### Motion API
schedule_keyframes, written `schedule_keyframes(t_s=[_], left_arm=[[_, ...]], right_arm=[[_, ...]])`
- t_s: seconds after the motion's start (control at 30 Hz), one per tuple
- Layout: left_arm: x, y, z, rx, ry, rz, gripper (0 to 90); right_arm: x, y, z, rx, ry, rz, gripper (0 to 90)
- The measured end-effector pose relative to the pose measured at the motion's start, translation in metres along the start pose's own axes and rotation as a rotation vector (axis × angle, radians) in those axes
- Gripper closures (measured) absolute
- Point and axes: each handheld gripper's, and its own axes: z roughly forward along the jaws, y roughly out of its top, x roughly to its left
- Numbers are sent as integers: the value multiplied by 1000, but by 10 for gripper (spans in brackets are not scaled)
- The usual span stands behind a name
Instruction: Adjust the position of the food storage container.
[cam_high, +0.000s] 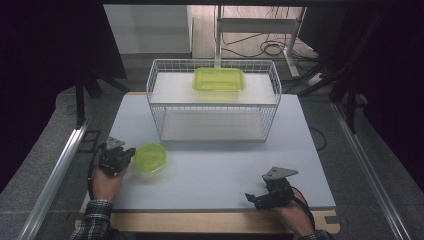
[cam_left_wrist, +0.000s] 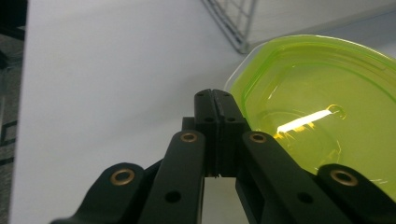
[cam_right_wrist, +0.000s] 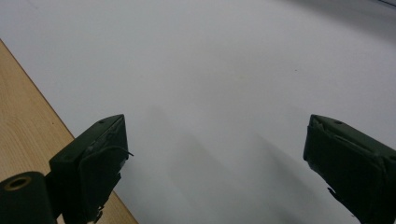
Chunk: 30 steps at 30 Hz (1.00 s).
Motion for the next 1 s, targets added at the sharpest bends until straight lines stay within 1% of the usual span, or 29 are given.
schedule_keyframes(t_s=[0.13, 0.27, 0.3, 0.33, 0.4, 0.53, 0.57, 0.6, 0.63, 0.67, 0.7, 0.73, 0.77, 0.9, 0.93, 0.97, 1.0], left_arm=[[-16, 2, 1, 7, -35, 20, 900], [-37, 5, 2, 13, -72, 76, 900], [-37, 5, 2, 13, -72, 76, 900], [-45, 6, 3, 15, -90, 97, 900], [-53, 6, 3, 19, -105, 114, 900], [-62, 5, 2, 23, -144, 122, 900], [-62, 5, 2, 23, -144, 122, 900], [-66, 4, 2, 33, -161, 129, 900], [-66, 4, 2, 33, -161, 129, 900], [-72, 3, 1, 46, -195, 135, 900], [-72, 3, 1, 46, -195, 135, 900], [-78, 2, -2, 53, -217, 152, 900], [-81, 1, -2, 57, -227, 161, 900], [-91, -4, -2, 84, -264, 165, 899], [-93, -6, -2, 93, -273, 172, 899], [-93, -6, -2, 93, -273, 172, 899], [-100, -10, 0, 110, -290, 183, 900]], right_arm=[[-1, 0, 0, -4, 0, 3, 66], [-1, 0, 0, -1, -2, 2, 66], [-1, 0, 0, -1, -2, 2, 66], [-1, 0, -1, -4, -5, 1, 66], [-1, 0, -1, -5, -6, 2, 66], [-1, 0, -1, -4, -6, 3, 66], [-1, 0, -1, -4, -6, 3, 66], [-1, 0, -1, -4, -5, 3, 66], [-1, 0, -1, -4, -5, 3, 66], [-1, 0, -1, -2, -5, 4, 66], [-1, 0, -1, -2, -5, 5, 66], [-1, 0, -1, -2, -5, 5, 66], [-1, 0, -1, -2, -5, 5, 66], [-1, 0, -1, -3, -5, 3, 66], [-1, 0, -1, -4, -4, 3, 66], [-1, 0, -1, -4, -5, 3, 66], [-1, 0, -1, -5, -5, 4, 66]])
